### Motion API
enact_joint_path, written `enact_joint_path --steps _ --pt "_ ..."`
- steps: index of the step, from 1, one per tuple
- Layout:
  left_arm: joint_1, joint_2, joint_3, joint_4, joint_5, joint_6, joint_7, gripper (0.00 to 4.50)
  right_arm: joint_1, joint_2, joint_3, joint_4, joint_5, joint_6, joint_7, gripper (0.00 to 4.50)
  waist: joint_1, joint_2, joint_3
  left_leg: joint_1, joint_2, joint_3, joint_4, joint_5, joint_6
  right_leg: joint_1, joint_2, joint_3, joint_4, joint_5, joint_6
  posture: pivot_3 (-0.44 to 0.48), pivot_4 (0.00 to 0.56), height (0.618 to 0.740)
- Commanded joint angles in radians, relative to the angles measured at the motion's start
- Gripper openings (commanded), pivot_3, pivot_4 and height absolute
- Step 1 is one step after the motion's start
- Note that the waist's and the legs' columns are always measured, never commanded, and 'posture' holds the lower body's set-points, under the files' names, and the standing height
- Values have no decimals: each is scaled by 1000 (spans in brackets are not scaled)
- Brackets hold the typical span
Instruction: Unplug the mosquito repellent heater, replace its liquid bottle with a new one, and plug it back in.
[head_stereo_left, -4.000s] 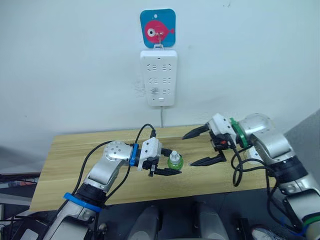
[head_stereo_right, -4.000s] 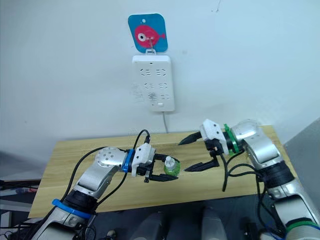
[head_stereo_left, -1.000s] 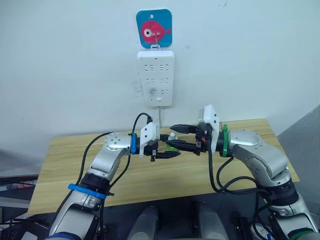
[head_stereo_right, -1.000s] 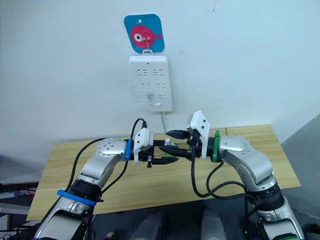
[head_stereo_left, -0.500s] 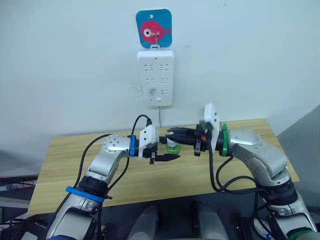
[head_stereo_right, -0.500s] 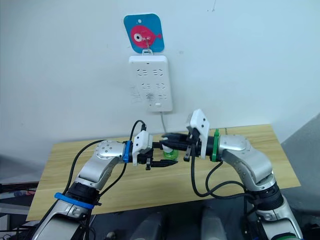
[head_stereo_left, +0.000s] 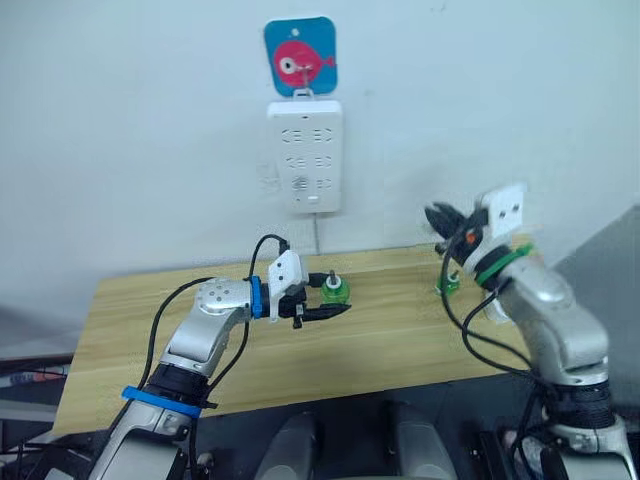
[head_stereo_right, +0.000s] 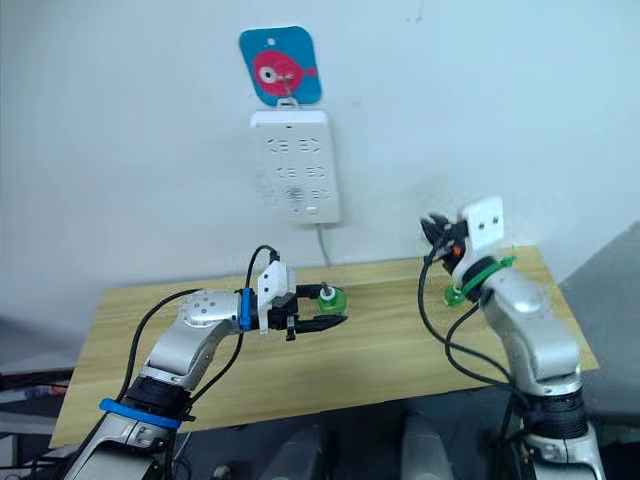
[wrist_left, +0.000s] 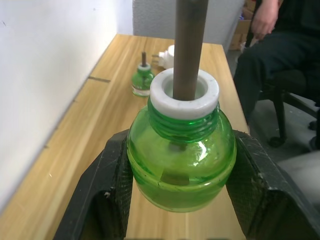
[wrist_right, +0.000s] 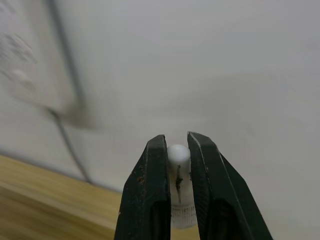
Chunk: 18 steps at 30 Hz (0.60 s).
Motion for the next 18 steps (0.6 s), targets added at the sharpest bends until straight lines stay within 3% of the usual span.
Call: enact_joint_path --steps 1,9,18 --pt "26 28 25 -108 -29 60 17 2220 15 80 41 216 -104 -261 -20 222 -17 1 5 1 0 0 -1 0 0 1 0 0 0 0 0 31 312 740" --pt "83 104 51 -228 -62 157 16 2220 -9 145 12 536 -179 -506 -48 222 -15 3 49 1 -1 1 -1 0 1 0 0 1 -1 0 0 73 349 740" --pt "93 131 67 -271 -76 201 18 2220 -60 160 -6 733 -191 -622 -54 222 -14 3 72 0 -1 0 -1 0 1 0 0 1 0 0 0 106 362 740"
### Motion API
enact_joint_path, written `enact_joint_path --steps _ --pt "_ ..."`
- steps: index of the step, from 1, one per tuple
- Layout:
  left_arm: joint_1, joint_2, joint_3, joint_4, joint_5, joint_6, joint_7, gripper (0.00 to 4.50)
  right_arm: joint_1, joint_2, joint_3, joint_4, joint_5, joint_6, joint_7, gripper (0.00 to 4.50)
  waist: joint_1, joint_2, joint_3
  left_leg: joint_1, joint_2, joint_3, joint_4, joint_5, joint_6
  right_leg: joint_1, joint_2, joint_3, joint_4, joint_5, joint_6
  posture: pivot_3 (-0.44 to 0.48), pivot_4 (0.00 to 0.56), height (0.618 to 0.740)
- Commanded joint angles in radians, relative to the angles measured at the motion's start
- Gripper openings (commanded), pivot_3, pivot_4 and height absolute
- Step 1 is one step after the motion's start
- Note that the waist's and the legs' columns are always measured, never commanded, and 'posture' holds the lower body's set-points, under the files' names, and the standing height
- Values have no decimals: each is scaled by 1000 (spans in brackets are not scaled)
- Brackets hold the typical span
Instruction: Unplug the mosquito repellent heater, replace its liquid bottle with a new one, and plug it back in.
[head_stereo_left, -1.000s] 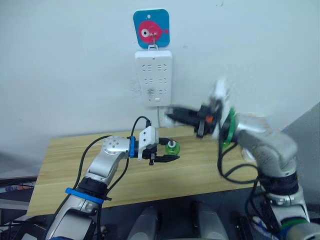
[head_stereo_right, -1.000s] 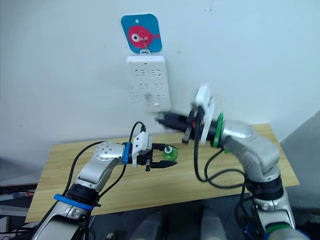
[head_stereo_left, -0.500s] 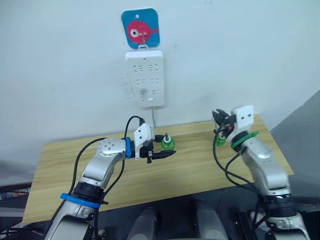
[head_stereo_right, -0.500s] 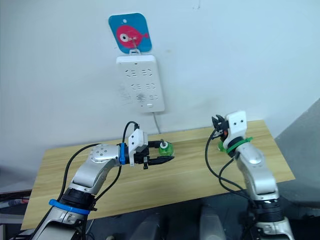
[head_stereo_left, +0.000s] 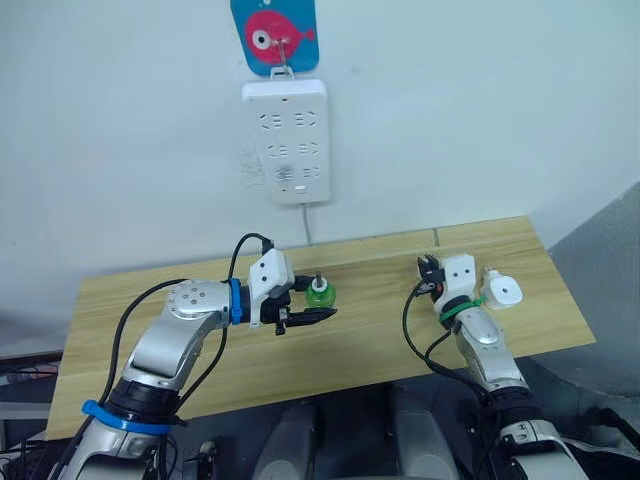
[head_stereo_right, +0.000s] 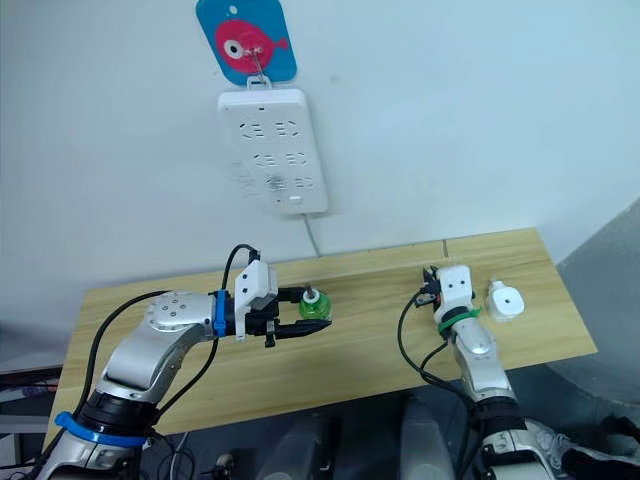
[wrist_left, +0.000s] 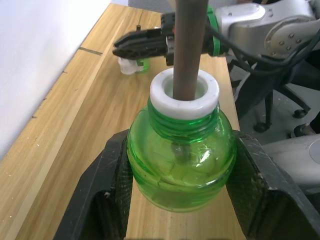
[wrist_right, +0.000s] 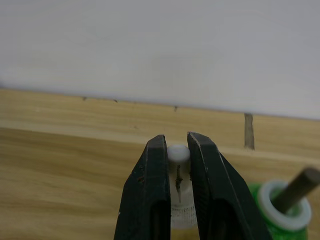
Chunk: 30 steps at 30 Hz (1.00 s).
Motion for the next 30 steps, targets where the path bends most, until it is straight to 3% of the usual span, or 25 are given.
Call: enact_joint_path --steps 1,16,22,26,30 --pt "10 8 20 -48 -31 8 3 2220 -28 9 -19 47 0 -49 2 222 0 0 4 0 0 0 0 0 0 0 0 0 0 0 0 106 362 740" --pt "34 13 22 -63 -31 11 8 2220 -81 31 -29 159 9 -84 50 222 0 0 10 0 0 0 -1 0 0 0 0 0 -1 0 0 115 361 740" --pt "31 18 22 -55 -32 5 7 2220 -77 30 -16 147 -6 -87 65 2260 0 0 10 0 0 0 -1 0 0 0 0 0 -1 0 0 111 352 740" --pt "30 4 12 -43 -25 -10 14 2220 -58 17 -6 68 -7 -77 89 2260 0 0 10 0 0 0 -1 0 0 0 0 0 -1 0 0 95 336 740" --pt "27 -13 4 -23 -18 -33 17 2220 -3 -10 33 -146 11 14 153 2260 1 0 10 0 0 0 -1 0 0 0 0 0 -1 0 0 84 322 740"
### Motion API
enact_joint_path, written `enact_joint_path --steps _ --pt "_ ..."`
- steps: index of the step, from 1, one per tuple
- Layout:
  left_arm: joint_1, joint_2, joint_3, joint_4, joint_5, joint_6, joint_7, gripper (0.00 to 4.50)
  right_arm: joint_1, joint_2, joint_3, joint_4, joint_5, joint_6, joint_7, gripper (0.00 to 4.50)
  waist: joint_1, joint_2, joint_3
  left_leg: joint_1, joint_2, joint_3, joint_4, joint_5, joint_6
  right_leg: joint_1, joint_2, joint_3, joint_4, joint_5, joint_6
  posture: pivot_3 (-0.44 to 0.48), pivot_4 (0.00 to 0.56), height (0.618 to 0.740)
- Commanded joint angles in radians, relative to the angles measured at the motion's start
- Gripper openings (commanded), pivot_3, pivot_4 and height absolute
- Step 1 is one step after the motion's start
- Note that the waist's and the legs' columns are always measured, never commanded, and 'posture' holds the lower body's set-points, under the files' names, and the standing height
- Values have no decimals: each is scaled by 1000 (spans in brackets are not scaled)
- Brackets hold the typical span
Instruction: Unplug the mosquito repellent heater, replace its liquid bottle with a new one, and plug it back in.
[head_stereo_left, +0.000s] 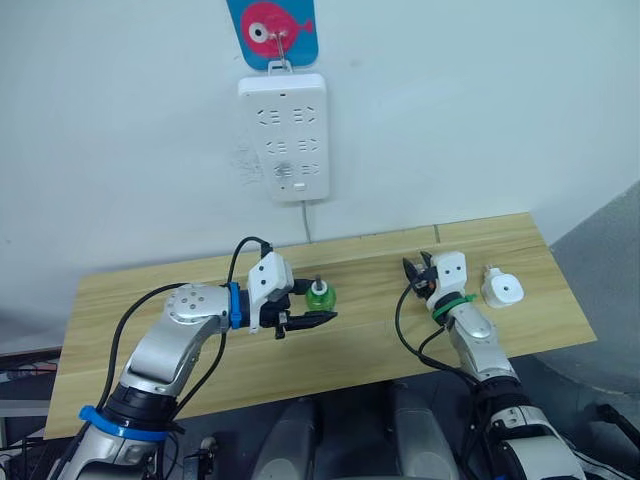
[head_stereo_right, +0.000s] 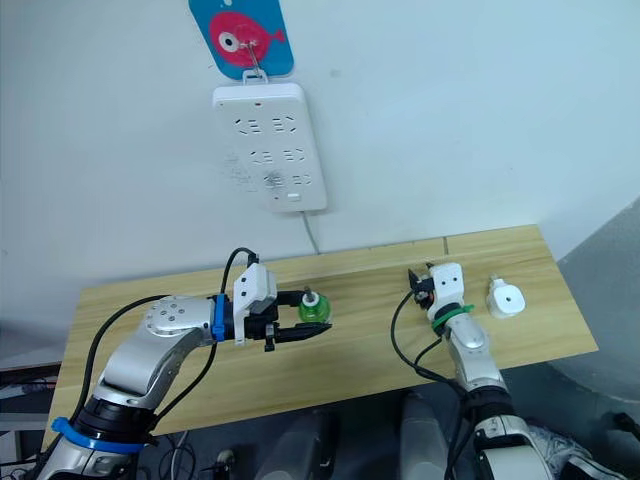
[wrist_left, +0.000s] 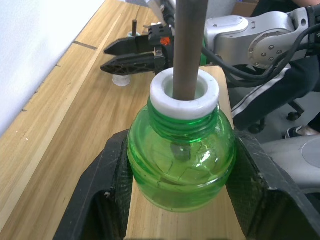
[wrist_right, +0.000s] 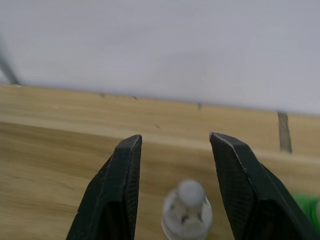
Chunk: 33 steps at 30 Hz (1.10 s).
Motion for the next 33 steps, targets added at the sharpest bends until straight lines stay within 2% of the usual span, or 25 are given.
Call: enact_joint_path --steps 1,5,7,11,13,16,20,25,33 --pt "0 -13 -1 4 -1 -38 2 2220 45 -21 26 -211 21 85 60 2260 0 0 -1 0 0 0 0 0 0 0 0 0 0 0 0 73 301 740" --pt "-23 -43 -15 67 16 -105 -7 2220 109 -169 93 -597 205 419 310 2260 3 1 -3 -1 0 -1 0 0 0 0 0 0 0 0 0 52 254 740" --pt "-36 -57 -20 98 24 -139 -14 2220 120 -258 104 -730 312 577 409 2260 6 0 -4 -1 -1 -1 1 0 0 0 -1 -1 -1 0 0 46 239 740" --pt "-70 -89 -38 152 39 -201 -25 2220 87 -395 85 -902 504 840 511 2260 19 -3 -11 -1 0 -2 1 0 0 0 -1 -2 -1 0 0 54 201 740" --pt "-90 -103 -43 173 44 -227 -34 2220 48 -404 82 -962 566 926 495 2260 23 -4 -13 -2 0 -1 1 0 0 0 -1 -1 -1 0 0 54 191 740" --pt "-109 -115 -52 193 48 -250 -45 2220 -6 -374 108 -986 580 978 459 2260 27 -5 -24 -2 0 -1 1 0 -1 0 -1 -2 -1 0 0 55 181 740" --pt "-122 -130 -65 202 51 -266 -60 2220 -61 -349 199 -953 449 920 437 2260 33 -7 -34 -2 -1 -1 1 0 -1 0 -1 -2 -2 0 0 62 177 740" --pt "-131 -133 -70 209 50 -267 -74 2220 -68 -309 198 -967 481 961 436 2260 48 -7 -35 -3 -1 -2 3 0 -1 0 -1 -3 -1 0 0 60 179 740" --pt "-162 -153 -75 218 45 -253 -85 2220 -79 -279 239 -922 381 900 421 2260 50 -7 -37 -3 -1 -1 3 0 -1 0 -1 -3 -1 1 1 53 179 740"
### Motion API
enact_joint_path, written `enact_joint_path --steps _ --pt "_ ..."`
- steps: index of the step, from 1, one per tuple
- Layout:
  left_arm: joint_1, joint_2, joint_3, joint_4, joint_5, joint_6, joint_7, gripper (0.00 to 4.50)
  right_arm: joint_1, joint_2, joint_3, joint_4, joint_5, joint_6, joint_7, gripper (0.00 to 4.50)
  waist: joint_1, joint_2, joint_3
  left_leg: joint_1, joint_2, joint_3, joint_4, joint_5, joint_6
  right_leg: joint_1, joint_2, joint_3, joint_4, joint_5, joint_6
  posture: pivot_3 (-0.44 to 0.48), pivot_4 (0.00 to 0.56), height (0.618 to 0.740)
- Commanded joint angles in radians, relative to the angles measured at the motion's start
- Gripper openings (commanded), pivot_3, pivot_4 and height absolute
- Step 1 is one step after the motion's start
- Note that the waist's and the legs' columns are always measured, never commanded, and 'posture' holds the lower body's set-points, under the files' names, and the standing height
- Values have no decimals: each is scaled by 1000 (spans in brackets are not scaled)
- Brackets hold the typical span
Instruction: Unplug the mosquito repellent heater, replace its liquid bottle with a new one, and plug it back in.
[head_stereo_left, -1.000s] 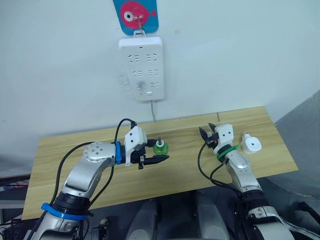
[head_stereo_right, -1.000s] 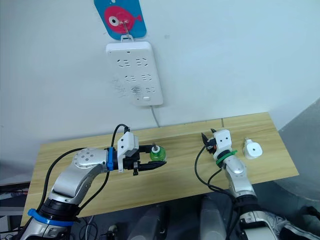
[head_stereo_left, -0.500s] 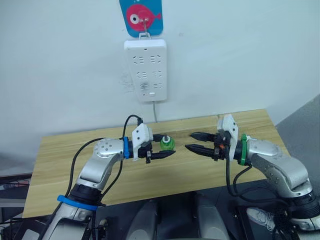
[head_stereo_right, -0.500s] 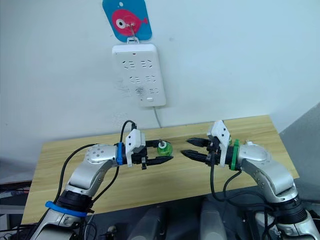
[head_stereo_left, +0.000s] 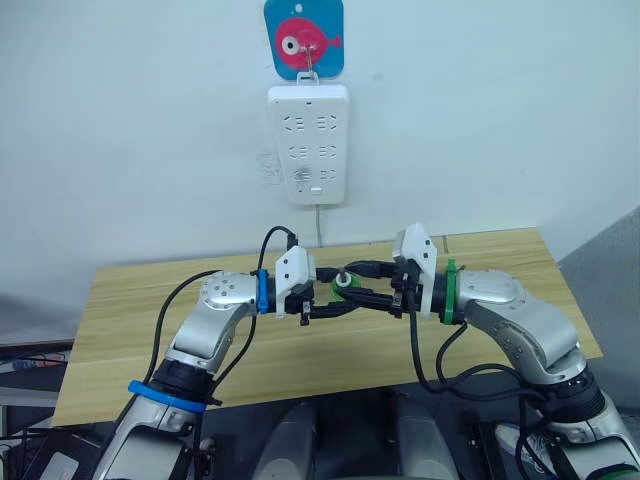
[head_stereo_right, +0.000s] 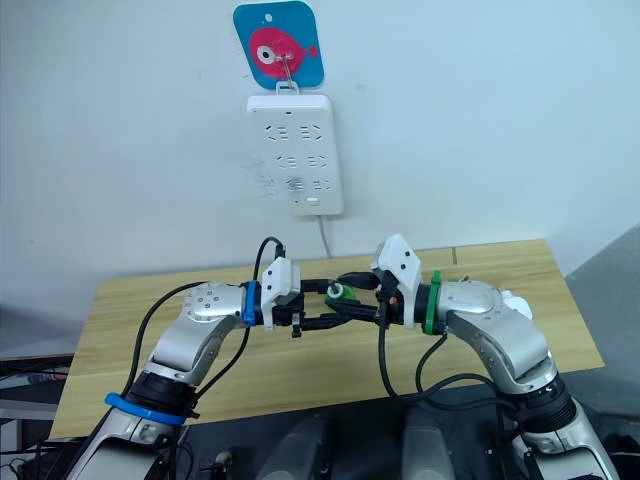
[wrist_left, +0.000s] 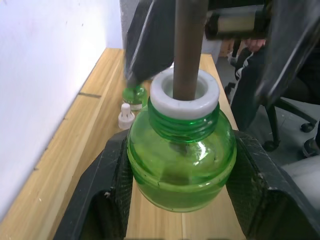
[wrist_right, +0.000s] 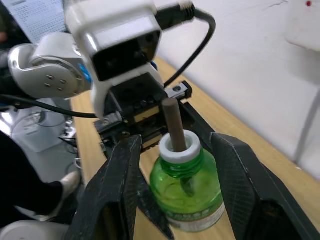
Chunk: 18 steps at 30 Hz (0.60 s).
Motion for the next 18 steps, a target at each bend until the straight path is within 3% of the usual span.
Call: enact_joint_path --steps 1,6,12,16,18 --pt "-15 -8 -3 -12 -12 -8 -10 2220 -15 6 11 -11 -28 -38 6 2260 0 0 0 0 0 0 0 0 0 0 0 0 0 0 0 53 179 740" --pt "-21 -21 9 -10 -22 9 -1 2220 -11 13 23 6 -65 -56 2 2260 0 0 -1 0 0 0 0 0 0 0 0 0 0 0 0 55 176 740" --pt "-21 -29 12 -12 -22 22 14 2220 -6 8 13 8 -71 -71 28 839 0 0 -3 0 0 0 0 0 0 0 0 0 0 0 0 57 180 740" --pt "-21 -38 16 -11 -25 31 28 2220 -3 15 -9 4 -64 -72 22 849 0 0 -4 0 0 0 0 0 0 0 0 0 0 0 0 58 178 740" --pt "-19 -47 25 -12 -32 39 42 2958 1 28 -28 8 -60 -62 -2 849 0 0 -5 0 0 0 0 0 0 0 0 0 0 0 0 59 179 740"
